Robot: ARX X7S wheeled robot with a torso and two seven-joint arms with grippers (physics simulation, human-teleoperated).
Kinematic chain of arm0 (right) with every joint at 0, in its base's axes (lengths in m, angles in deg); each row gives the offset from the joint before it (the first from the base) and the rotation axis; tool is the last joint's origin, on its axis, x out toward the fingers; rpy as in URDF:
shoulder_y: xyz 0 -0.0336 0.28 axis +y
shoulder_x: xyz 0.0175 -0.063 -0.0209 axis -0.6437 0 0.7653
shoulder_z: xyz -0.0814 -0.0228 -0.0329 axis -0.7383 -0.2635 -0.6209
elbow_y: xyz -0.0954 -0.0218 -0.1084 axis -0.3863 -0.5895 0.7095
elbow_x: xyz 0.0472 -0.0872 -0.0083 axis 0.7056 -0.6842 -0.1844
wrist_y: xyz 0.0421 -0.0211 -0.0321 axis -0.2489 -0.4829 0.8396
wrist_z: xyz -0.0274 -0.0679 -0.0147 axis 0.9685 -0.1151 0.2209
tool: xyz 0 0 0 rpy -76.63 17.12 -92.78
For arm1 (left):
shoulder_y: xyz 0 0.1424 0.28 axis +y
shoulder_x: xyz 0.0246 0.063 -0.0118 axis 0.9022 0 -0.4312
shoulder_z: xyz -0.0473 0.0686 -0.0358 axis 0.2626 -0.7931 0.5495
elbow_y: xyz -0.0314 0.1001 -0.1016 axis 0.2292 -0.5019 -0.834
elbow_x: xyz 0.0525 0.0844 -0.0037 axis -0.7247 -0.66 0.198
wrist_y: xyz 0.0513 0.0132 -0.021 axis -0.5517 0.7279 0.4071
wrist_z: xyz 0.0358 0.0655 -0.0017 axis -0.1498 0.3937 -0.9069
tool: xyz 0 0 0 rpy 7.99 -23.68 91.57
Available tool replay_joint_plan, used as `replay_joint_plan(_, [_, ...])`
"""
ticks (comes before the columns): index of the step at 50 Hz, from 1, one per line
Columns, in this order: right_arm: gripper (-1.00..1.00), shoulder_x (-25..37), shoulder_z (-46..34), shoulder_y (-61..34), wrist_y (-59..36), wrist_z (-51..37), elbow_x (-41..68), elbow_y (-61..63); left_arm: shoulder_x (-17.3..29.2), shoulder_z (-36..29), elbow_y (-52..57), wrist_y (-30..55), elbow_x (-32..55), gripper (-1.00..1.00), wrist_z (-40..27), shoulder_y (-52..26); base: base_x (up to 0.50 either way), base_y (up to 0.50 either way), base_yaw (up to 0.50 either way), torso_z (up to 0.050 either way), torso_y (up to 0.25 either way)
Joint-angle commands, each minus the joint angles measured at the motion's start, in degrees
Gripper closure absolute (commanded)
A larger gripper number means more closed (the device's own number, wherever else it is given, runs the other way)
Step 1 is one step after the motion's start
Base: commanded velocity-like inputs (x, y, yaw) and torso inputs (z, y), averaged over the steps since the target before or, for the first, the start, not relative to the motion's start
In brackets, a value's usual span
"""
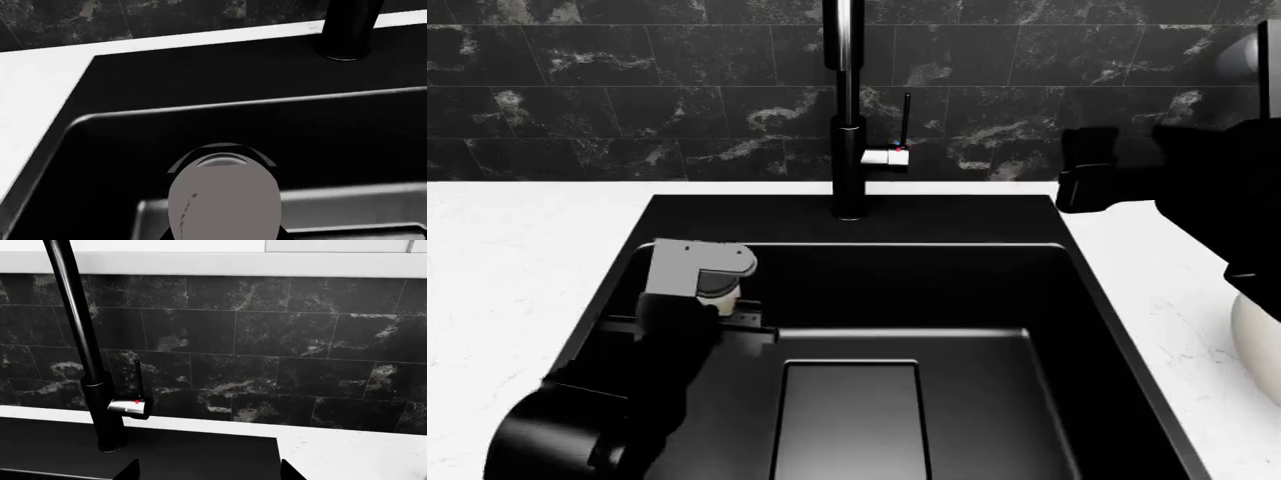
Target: Pick the cup and bowl from the sink and place them on the counter for drying.
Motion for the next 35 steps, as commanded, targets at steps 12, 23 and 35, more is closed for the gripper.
replay_joint_plan(12, [-1.00, -0.1, 0.0, 1.3, 0.8, 1.0, -0.7, 0.1, 11.1, 13.2, 5.8, 17.1, 39.7, 1.00, -23.6, -13.4, 0.00, 0.00, 0.00, 0.000, 0.000])
replay_joint_plan(23, [-1.00, 0.2, -0.4, 0.7, 0.1, 0.1, 0.5, 0.2, 22.9, 11.0, -0.8, 10.6, 42.9, 1.00, -29.2, -17.0, 0.00, 0.00, 0.00, 0.000, 0.000])
replay_joint_plan(35, [-1.00, 0.0, -0.7, 2.0, 0.7, 0.1, 0.4, 0.2, 26.1, 13.0, -8.2, 8.4, 39.3, 1.00, -30.9, -15.1, 0.00, 0.00, 0.00, 0.000, 0.001])
